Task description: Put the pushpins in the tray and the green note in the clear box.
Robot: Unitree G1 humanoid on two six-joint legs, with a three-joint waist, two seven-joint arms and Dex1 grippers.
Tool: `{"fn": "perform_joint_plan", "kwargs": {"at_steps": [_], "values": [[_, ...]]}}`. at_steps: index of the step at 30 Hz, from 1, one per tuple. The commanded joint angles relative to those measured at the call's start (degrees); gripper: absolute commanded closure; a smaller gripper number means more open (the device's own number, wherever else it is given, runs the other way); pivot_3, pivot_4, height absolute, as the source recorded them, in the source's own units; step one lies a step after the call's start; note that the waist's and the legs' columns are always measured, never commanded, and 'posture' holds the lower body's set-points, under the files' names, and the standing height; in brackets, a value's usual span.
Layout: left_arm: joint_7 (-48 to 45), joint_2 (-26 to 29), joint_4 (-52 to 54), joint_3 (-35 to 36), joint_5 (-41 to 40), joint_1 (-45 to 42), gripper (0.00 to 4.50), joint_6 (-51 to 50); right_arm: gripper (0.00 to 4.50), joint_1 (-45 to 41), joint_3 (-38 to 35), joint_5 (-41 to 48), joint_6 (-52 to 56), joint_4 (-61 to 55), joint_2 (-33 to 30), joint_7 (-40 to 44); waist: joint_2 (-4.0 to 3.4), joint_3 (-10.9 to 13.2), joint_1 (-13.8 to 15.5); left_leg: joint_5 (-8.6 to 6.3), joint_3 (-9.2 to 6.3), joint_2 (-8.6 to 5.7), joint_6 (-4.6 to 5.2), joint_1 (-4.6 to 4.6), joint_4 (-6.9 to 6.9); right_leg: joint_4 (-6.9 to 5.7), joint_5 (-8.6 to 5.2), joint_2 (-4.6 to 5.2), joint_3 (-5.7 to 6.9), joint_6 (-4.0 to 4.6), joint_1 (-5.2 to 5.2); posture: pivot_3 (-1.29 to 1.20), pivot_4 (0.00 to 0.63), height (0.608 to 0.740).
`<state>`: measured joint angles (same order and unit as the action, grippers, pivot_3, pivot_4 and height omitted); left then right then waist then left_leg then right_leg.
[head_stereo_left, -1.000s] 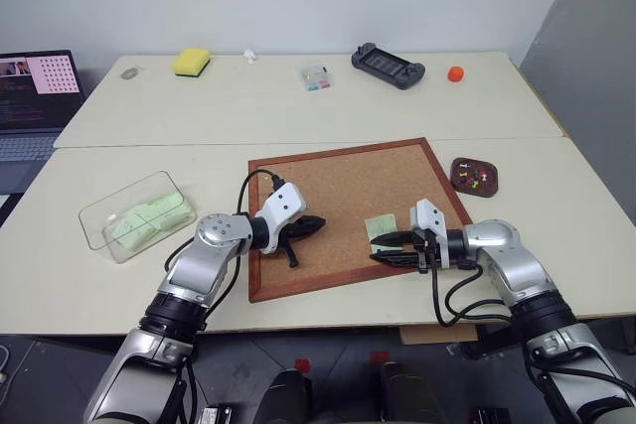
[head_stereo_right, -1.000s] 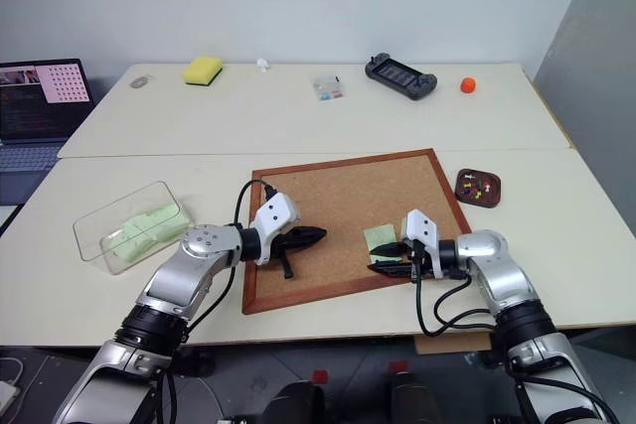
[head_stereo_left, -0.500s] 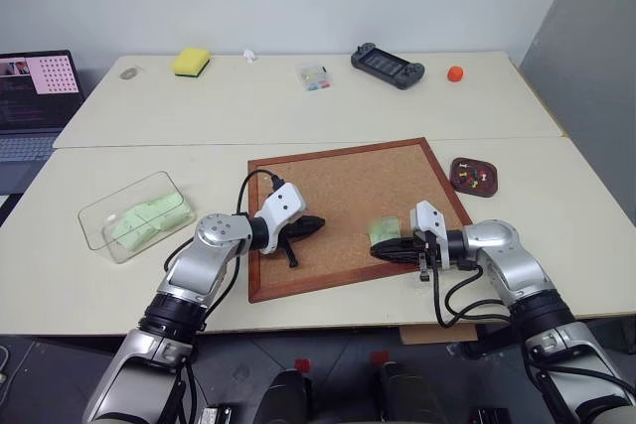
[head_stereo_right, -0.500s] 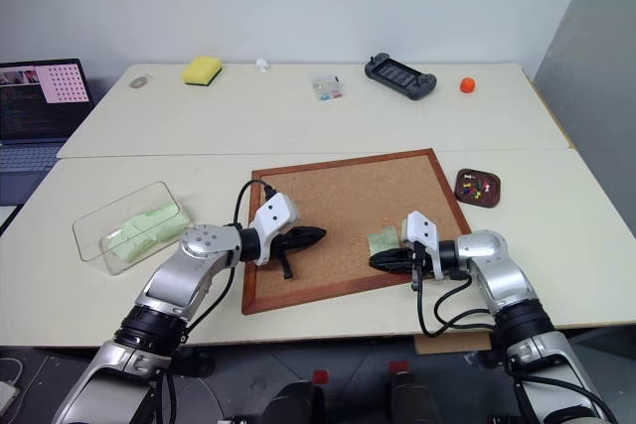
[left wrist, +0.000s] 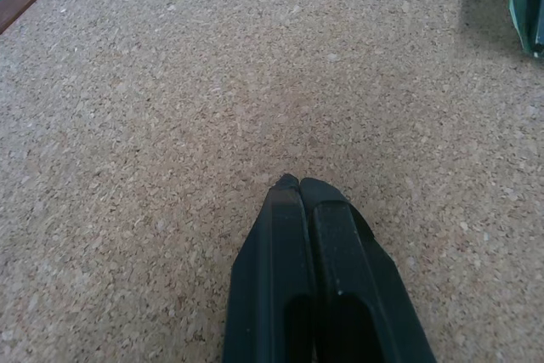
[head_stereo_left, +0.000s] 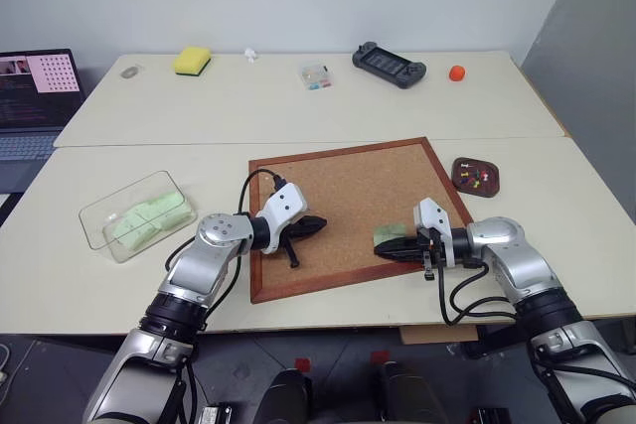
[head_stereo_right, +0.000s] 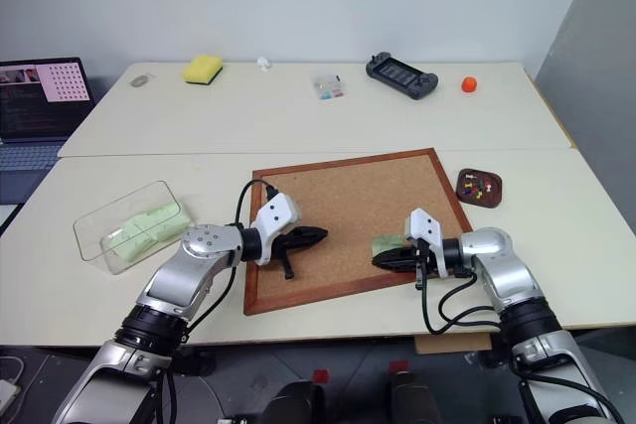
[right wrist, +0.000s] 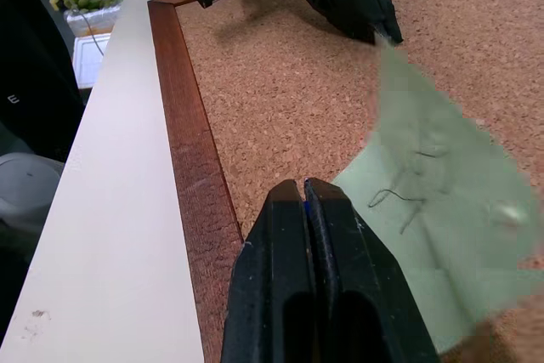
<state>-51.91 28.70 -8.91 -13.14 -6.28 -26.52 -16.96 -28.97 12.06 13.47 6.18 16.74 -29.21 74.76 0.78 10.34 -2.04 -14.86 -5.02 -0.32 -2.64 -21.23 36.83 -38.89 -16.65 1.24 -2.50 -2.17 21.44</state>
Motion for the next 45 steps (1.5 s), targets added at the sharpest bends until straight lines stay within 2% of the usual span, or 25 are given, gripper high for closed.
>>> {"fn": "perform_joint_plan", "kwargs": {"at_steps": [1, 8, 11, 16, 20, 26, 30, 45], "values": [[-0.6, 0.4, -1.9, -1.7, 1.7, 1.6, 4.50, -1.3, 4.48, -2.4, -3.0, 1.8, -0.7, -3.9, -1.3, -0.2, 0.00, 0.0, 0.0, 0.00, 0.00, 0.00, 0.00, 0.01, 0.00, 0.00, 0.00, 0.00, 0.00, 0.00, -0.01, 0.00, 0.150, 0.740], [-0.7, 0.3, -2.1, -1.4, 1.5, 1.3, 4.50, -1.0, 4.48, -3.3, -3.2, 1.9, -0.7, -5.8, -1.5, -0.5, 0.01, 0.0, 0.0, 0.00, -0.03, 0.00, 0.00, 0.01, -0.03, 0.02, -0.01, -0.02, 0.04, 0.00, -0.03, 0.00, 0.150, 0.740], [-1.2, -0.5, -0.9, 0.7, -1.8, 1.1, 4.50, -3.5, 4.48, -3.5, -2.8, 1.0, -1.9, -6.2, -1.8, -0.5, 0.01, 0.0, 0.0, 0.00, -0.02, 0.00, 0.00, 0.02, -0.02, 0.02, -0.01, -0.01, 0.02, 0.00, -0.03, 0.00, 0.150, 0.740], [-3.9, -1.7, 2.9, 8.4, -13.7, -0.2, 3.61, -14.5, 4.50, -3.7, -1.8, -1.2, -4.7, -6.1, -2.7, -0.6, 0.09, 0.1, 0.0, 0.00, -0.05, 0.01, 0.00, -0.09, -0.02, 0.01, -0.01, -0.01, 0.06, 0.00, 0.07, 0.00, 0.150, 0.740], [-6.0, -2.1, 6.9, 16.1, -27.7, -1.3, 2.92, -27.7, 4.50, -4.0, -1.5, -2.1, -6.6, -5.7, -2.7, -0.5, 0.16, 0.1, 0.0, 0.01, -0.17, 0.06, -0.01, -0.81, 0.12, -0.13, 0.02, -0.03, 0.12, 0.03, 0.79, 0.00, 0.150, 0.740], [-4.8, -2.7, 11.3, 17.9, -35.4, -1.4, 1.80, -36.5, 4.50, -4.2, -0.4, -2.9, -8.5, -7.1, -2.6, 0.1, 0.20, 0.2, 0.1, 0.02, -0.51, -0.02, -0.02, -0.86, 0.11, -0.05, 0.02, 0.05, 0.16, 0.03, 0.78, 0.00, 0.150, 0.740], [-3.3, -3.9, 12.9, 17.9, -37.9, -1.7, 1.80, -38.7, 4.50, -4.0, 0.4, -2.7, -8.6, -10.0, -2.6, 0.5, 0.24, 0.2, 0.1, 0.02, -0.52, -0.01, -0.04, -0.86, 0.11, -0.04, 0.02, 0.05, 0.16, 0.03, 0.77, 0.00, 0.150, 0.740], [-1.8, -8.1, 10.1, 12.6, -34.9, -4.1, 1.80, -34.4, 4.50, -2.7, 2.5, -0.6, -3.0, -20.8, -0.9, -1.7, 0.25, 0.2, 0.2, 0.12, -0.54, -0.03, -0.21, -0.87, 0.11, -0.04, 0.02, 0.05, 0.16, 0.03, 0.77, 0.00, 0.150, 0.740]]}}
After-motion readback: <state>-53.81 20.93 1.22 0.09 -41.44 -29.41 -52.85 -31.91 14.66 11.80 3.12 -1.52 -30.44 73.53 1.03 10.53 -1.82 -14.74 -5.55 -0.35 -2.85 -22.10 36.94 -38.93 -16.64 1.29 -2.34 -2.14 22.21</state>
